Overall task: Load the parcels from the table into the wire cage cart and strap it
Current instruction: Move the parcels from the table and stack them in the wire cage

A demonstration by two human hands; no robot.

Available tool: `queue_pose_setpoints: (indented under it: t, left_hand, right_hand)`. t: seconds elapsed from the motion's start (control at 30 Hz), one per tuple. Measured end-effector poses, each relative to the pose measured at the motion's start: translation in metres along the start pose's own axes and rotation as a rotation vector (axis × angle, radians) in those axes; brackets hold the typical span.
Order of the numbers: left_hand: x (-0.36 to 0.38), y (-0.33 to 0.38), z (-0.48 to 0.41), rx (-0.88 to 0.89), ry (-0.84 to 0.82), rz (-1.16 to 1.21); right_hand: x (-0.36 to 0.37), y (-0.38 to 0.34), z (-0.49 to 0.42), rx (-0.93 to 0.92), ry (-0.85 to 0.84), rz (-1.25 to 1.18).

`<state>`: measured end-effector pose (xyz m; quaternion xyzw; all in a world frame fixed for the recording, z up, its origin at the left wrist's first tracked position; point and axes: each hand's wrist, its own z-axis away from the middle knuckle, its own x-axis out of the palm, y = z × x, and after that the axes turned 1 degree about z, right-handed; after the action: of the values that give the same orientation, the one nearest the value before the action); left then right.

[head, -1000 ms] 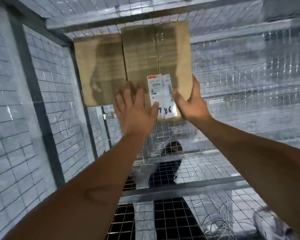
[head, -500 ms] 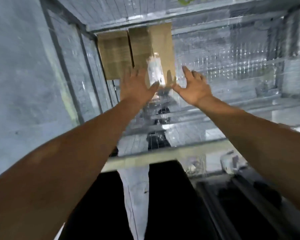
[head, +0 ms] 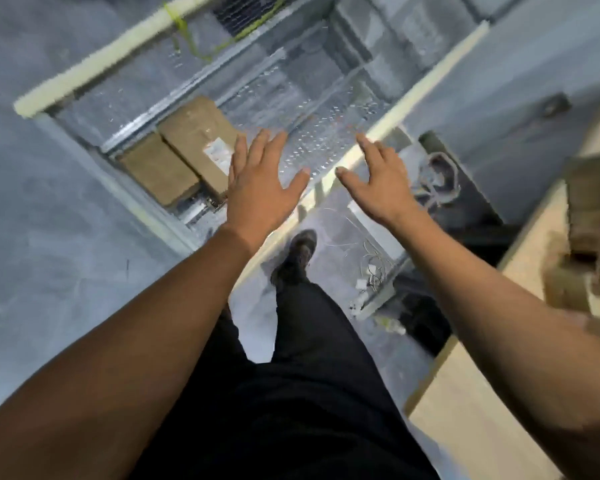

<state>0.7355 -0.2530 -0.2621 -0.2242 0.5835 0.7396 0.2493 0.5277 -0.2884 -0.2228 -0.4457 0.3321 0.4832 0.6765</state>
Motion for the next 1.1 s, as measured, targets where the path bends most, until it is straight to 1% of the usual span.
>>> queue_pose_setpoints:
  t: [0.13, 0.27, 0.37, 0.47, 0.63, 0.83, 0.97, 1.1]
  left_hand:
    - [0.008, 0.054, 0.043, 0.187, -0.149, -0.021]
    - [0.033, 0.114, 0.083, 0.365, -0.302, -0.043]
    - [0.060, 0.153, 0.116, 0.505, -0.406, -0.040]
    - [0.091, 0.188, 0.150, 0.590, -0.487, -0.058]
    - [0.139, 0.240, 0.224, 0.728, -0.579, -0.051]
    - [0.182, 0.271, 0.306, 0.740, -0.620, -0.004]
    - [0.203, 0.282, 0.320, 0.732, -0.630, -0.011]
    - [0.228, 0.311, 0.299, 0.765, -0.631, -0.021]
  right_hand:
    - [-0.020, 0.044, 0.106, 0.238, 0.203, -0.166]
    - [-0.032, 0.097, 0.203, 0.498, 0.385, -0.338]
    - [-0.037, 0.134, 0.269, 0.632, 0.505, -0.388]
    - [-0.040, 0.166, 0.329, 0.742, 0.621, -0.436]
    - [-0.032, 0.209, 0.419, 0.855, 0.740, -0.544]
    - [-0.012, 0.250, 0.501, 0.876, 0.851, -0.705]
    - [-0.007, 0.270, 0.515, 0.897, 0.865, -0.825]
    - [-0.014, 0.290, 0.495, 0.917, 0.884, -0.967]
